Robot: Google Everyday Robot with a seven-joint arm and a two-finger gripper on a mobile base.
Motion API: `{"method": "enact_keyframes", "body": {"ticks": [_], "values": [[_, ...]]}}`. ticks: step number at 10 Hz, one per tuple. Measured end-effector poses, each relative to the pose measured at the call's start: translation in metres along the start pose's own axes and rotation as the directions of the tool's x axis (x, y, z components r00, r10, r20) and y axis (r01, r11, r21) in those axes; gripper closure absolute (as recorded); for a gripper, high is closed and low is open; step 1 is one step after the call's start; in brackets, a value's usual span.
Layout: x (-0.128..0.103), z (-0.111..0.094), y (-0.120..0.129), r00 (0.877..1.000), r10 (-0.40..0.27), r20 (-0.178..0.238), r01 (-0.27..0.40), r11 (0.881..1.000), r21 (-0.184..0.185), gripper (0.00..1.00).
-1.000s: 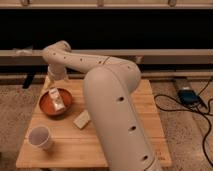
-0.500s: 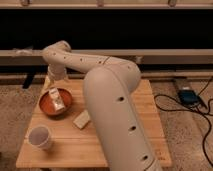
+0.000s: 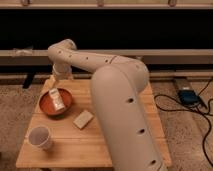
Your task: Place the pepper in the ceramic cup
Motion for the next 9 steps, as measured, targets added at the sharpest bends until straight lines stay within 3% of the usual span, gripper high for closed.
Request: {"method": "enact_keyframes", "body": {"ticks": [3, 9], "values": [[0.048, -0.035, -0.042, 1.0, -0.01, -0.001, 0.01, 0.999, 0.049, 0.2], [0.15, -0.087, -0.13, 0.998, 0.029, -0.059, -0.018, 0.985, 0.172, 0.2]]}}
